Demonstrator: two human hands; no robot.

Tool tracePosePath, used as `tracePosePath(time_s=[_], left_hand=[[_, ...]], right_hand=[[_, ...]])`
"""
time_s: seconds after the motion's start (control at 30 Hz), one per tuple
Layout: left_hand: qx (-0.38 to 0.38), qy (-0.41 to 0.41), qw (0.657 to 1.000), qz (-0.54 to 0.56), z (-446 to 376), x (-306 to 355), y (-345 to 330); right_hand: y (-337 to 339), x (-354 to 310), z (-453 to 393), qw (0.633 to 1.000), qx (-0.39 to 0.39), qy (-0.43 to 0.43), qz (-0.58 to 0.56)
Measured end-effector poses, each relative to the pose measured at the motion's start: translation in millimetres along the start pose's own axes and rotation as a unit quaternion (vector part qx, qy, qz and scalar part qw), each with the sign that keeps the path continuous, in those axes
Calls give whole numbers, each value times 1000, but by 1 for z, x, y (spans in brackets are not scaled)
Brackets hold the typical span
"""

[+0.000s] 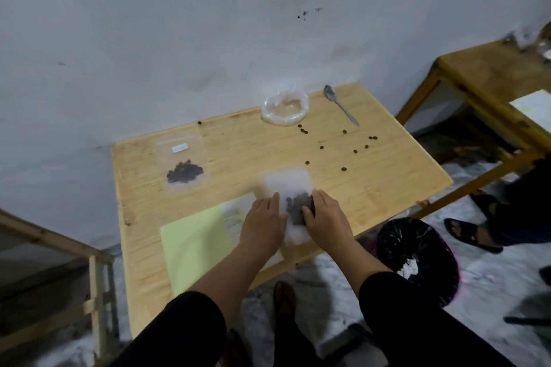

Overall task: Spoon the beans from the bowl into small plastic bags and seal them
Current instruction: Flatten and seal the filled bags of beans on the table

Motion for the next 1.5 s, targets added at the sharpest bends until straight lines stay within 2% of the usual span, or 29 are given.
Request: tracePosePath(time_s=[0.1,0.2,0.37,0.53,0.67,0.8,0.93,1.03,1.1,1.23,1.5], left_hand=[[21,34,998,55,1,5,4],[62,42,994,75,4,11,10],[84,59,987,127,-1,14,15],[143,111,946,268,-1,5,28],[215,153,902,342,7,-17,46],[212,185,848,450,30,-48,61],[211,196,826,484,61,-78,62],[213,226,822,477,83,-98,57],[209,252,815,479,96,-106,54],[207,294,792,494,118,-118,48],[192,329,743,551,132,-130,33]], right_hand=[[-2,2,-2,998,44,9,-31],[-1,2,-2,996,70,20,-42],[5,-1,-4,987,133,7,-91],[25,-19,-8,955,162,-37,-245],[30,-43,-7,931,129,-42,-339],[16,-71,-2,935,72,-19,-346],[0,-101,9,929,-17,22,-369],[-17,-114,18,929,-50,35,-365],[-30,-115,21,941,-29,35,-335],[-50,-105,27,979,21,14,-205],[-72,-92,29,994,22,7,-106]])
Point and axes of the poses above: each hand's wrist, its own z-axis away from the middle knuckle, its own y-axis out of the back of the hand, x = y × z, the point moved 1 cm from there along -z, towards the middle knuckle, and after that the axes turned 2 degrees about x, right-handed, at the moved point
